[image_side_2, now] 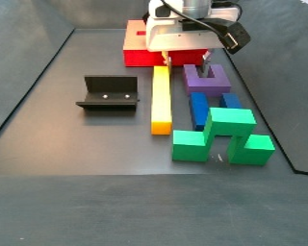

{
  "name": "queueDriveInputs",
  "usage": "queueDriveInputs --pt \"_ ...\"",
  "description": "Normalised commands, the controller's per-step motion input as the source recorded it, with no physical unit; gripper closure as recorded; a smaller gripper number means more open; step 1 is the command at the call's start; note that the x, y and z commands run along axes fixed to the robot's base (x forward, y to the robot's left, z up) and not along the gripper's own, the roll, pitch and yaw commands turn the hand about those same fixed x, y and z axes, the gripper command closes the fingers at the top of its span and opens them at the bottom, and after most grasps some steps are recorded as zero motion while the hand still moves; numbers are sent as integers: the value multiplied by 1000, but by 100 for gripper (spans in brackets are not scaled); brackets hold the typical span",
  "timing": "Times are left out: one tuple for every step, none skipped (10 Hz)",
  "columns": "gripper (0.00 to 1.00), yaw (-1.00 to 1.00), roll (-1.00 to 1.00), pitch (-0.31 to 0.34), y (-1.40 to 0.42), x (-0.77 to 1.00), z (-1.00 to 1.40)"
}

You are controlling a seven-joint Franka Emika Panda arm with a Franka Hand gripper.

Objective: Pick up the purple object. Move up. Place the purple object on the fixture. Regrasp the purple object. Move to above the board. Insert the purple object.
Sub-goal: Pick up the purple object.

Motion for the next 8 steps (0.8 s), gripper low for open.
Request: queueDriveInputs --pt "0 -20 170 11 0 -29 -126" --pt "0 -14 159 9 0 -14 -103" --pt "0 0 20 0 0 0 0" --pt "0 0 0 0 0 0 0" --pt "100 0 0 0 0 0 0" --pt "100 0 0 0 0 0 0" --pt "100 0 0 0 0 0 0" --pt "100 0 0 0 0 0 0"
